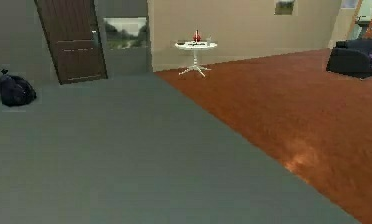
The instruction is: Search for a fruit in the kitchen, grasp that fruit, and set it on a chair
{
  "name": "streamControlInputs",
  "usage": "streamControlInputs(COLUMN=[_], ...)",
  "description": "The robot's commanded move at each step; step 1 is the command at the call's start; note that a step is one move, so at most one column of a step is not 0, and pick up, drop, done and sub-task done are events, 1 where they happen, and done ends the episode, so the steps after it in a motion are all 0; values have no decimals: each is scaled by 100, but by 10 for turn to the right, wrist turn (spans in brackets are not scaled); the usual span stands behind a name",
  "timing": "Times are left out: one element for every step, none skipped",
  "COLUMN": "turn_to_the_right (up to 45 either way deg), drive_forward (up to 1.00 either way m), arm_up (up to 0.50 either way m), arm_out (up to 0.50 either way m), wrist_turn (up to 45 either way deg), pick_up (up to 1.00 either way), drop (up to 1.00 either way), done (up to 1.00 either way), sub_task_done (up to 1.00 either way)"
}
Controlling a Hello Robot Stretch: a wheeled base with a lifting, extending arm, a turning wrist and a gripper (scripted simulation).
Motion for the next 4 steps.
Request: streamControlInputs(turn_to_the_right=[-360,450,450,30], drive_forward=[0,0,0,0], arm_up=[0,0,0,0], arm_out=[0,0,0,0], wrist_turn=[0,0,0,0], pick_up=[0,0,0,0], drop=[0,0,0,0], done=[0,0,0,0], sub_task_done=[0,0,0,0])
